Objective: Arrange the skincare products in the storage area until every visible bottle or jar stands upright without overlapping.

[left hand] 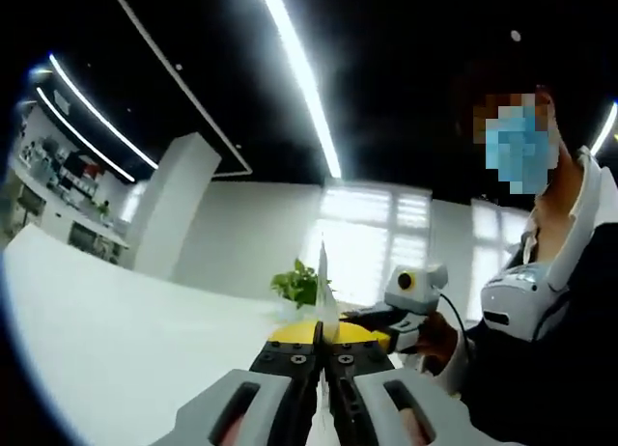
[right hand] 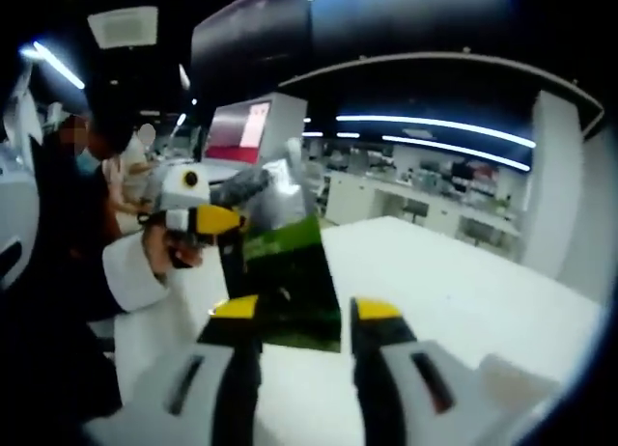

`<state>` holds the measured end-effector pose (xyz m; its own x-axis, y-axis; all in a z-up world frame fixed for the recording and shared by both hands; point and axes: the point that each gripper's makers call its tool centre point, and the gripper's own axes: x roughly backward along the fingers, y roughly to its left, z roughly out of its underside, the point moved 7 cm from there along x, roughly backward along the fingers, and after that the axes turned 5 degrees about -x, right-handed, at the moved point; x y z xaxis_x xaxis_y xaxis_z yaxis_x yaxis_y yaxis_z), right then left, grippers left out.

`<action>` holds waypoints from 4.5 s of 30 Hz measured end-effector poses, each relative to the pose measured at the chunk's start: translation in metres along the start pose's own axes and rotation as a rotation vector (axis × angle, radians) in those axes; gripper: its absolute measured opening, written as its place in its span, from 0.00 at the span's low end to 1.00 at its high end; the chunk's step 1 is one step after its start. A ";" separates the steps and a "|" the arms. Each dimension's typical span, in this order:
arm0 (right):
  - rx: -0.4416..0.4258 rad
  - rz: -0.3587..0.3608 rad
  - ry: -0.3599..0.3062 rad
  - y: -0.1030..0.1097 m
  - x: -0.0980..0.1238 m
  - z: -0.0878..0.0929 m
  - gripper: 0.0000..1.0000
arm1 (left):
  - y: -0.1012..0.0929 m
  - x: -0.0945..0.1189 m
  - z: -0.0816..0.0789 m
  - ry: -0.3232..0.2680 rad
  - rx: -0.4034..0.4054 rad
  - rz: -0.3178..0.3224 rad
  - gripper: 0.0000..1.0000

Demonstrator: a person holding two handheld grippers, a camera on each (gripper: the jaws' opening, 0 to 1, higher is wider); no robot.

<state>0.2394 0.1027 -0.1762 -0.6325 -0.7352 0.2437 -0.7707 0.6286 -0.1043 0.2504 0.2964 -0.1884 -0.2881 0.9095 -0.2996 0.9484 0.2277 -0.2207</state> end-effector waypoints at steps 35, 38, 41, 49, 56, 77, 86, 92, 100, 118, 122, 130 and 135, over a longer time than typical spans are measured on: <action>-0.269 -0.087 -0.012 0.037 0.012 0.049 0.17 | -0.018 -0.043 0.019 0.030 0.141 0.042 0.00; -0.280 -0.082 -0.005 0.039 0.013 0.053 0.15 | -0.013 -0.046 0.026 0.073 0.140 -0.011 0.00; -0.295 -0.080 0.003 0.040 0.016 0.057 0.13 | -0.010 -0.047 0.032 0.103 0.143 -0.042 0.01; -0.309 -0.061 0.060 0.041 0.017 0.074 0.11 | -0.002 -0.051 0.052 0.226 0.109 -0.129 0.01; -0.272 -0.026 0.135 0.040 0.020 0.091 0.12 | 0.005 -0.053 0.073 0.351 0.057 -0.181 0.01; -0.185 0.044 0.255 0.026 0.037 0.118 0.19 | 0.016 -0.065 0.121 0.557 0.082 -0.211 0.01; -0.165 0.073 0.279 0.028 0.045 0.123 0.23 | 0.017 -0.066 0.137 0.611 0.114 -0.199 0.01; -0.142 0.112 0.308 0.028 0.052 0.130 0.26 | 0.014 -0.071 0.145 0.642 0.078 -0.198 0.01; -0.130 0.140 0.345 0.028 0.062 0.136 0.28 | 0.014 -0.071 0.156 0.753 -0.039 -0.199 0.01; -0.204 0.165 0.209 0.024 0.069 0.128 0.10 | 0.018 -0.071 0.157 0.763 -0.037 -0.217 0.01; -0.222 0.146 0.203 0.026 0.061 0.131 0.08 | 0.017 -0.071 0.158 0.762 -0.018 -0.226 0.01; -0.226 0.097 0.226 0.035 0.046 0.141 0.09 | 0.014 -0.073 0.160 0.756 0.007 -0.219 0.01; -0.240 0.089 0.229 0.034 0.045 0.148 0.08 | 0.016 -0.070 0.158 0.749 0.014 -0.217 0.05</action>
<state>0.1731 0.0534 -0.3114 -0.6421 -0.6157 0.4567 -0.6561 0.7495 0.0879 0.2651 0.1813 -0.3175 -0.2957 0.8388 0.4570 0.8780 0.4271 -0.2159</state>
